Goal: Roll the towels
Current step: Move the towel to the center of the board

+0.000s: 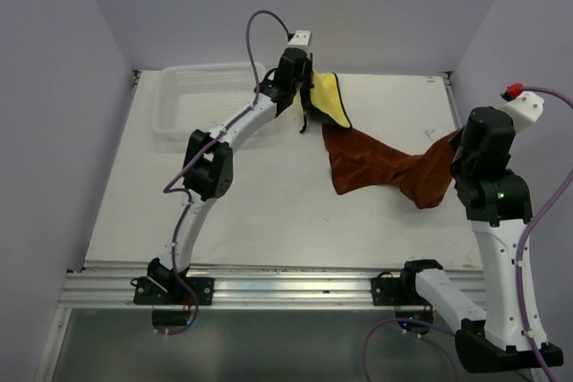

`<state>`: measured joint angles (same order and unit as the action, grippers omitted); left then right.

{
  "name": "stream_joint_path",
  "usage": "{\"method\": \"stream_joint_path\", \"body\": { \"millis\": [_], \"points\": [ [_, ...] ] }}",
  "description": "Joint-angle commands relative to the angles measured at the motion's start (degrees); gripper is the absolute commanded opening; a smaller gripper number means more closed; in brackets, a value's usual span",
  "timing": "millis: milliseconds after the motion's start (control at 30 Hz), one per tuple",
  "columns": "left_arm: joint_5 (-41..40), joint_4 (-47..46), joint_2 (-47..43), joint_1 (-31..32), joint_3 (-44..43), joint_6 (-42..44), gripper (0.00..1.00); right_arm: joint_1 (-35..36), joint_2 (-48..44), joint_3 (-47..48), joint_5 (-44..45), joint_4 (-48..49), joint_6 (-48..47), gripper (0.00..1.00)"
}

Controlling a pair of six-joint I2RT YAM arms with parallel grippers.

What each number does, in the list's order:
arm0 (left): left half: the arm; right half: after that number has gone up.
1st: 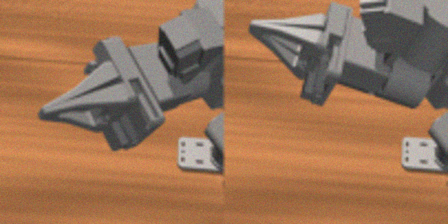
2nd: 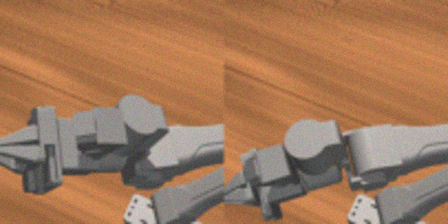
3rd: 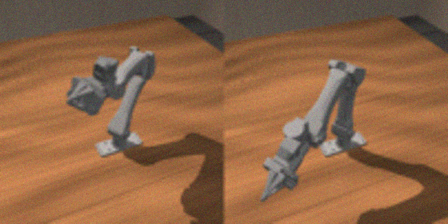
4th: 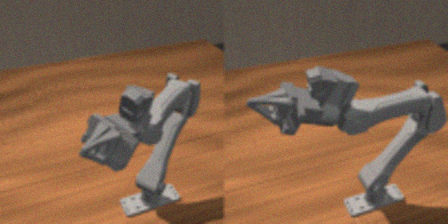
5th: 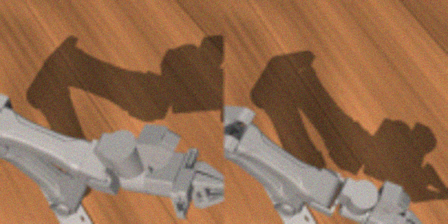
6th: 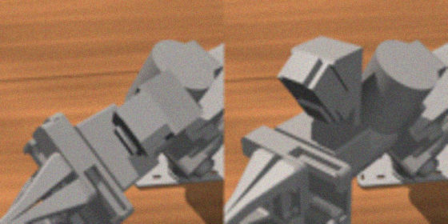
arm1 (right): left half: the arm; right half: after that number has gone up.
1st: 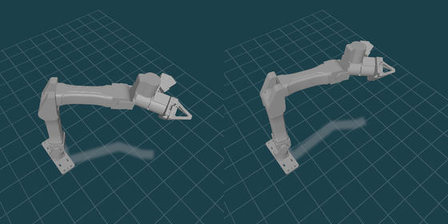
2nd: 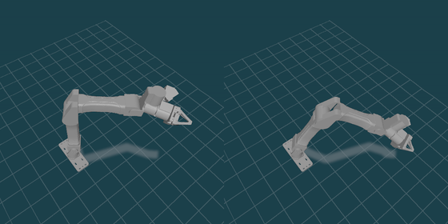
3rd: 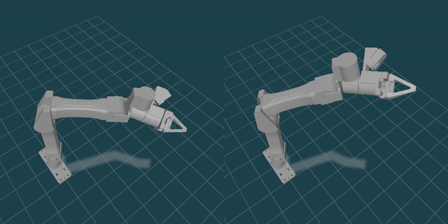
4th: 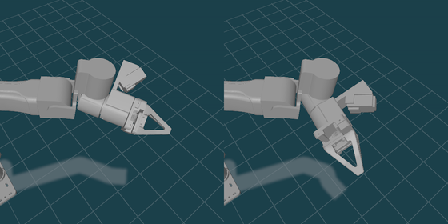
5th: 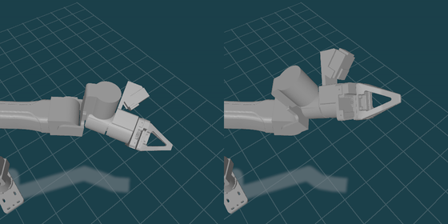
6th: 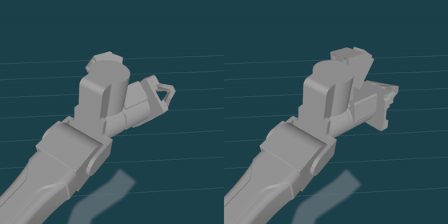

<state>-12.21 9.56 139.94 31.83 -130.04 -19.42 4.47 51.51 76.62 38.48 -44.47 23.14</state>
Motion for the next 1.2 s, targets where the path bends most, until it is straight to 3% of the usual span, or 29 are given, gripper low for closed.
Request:
{"method": "stream_joint_path", "body": {
  "millis": [0, 33, 67, 233, 467, 667, 867, 1033, 1167],
  "points": [
    [-0.5, -7.2, 1.3, -0.5, -2.5, -1.9, 0.45, -0.1, -2.4, -1.5, -7.2, 5.1, -0.1, 0.0],
    [-0.2, -7.4, 1.3, -0.5, -2.6, -1.5, 0.65, 0.0, -2.4, -1.4, -9.9, 5.2, -0.2, 0.0],
    [0.3, -7.4, 1.2, -0.6, -2.2, -1.5, 0.99, -0.1, -2.3, -1.4, -10.6, 5.1, -0.1, 0.0],
    [3.9, -7.3, -5.7, 0.0, 7.0, -0.9, 1.0, 0.0, -1.8, -3.2, -12.5, 5.1, 0.7, 0.0],
    [5.4, -11.2, -25.0, 3.8, 36.6, -0.4, 0.99, 0.0, -1.2, -4.8, -9.7, 3.7, 2.5, 0.0],
    [5.8, -11.0, -40.0, 8.1, 53.8, -5.2, 1.0, -0.1, -2.5, -7.0, -6.9, 2.5, 4.1, 0.0],
    [4.9, -9.8, -44.9, 13.0, 60.6, -7.6, 1.0, -0.2, -5.2, -13.2, -5.9, 2.1, 5.3, 0.0],
    [11.5, -12.4, -42.7, 16.5, 63.3, -9.6, 0.99, -0.1, -6.1, -16.7, -6.1, 2.0, 6.9, 0.0],
    [14.5, -14.5, -38.4, 19.7, 63.4, -10.7, 0.93, -0.1, -6.8, -17.6, -5.5, 1.8, 7.6, 0.0]
  ]
}}
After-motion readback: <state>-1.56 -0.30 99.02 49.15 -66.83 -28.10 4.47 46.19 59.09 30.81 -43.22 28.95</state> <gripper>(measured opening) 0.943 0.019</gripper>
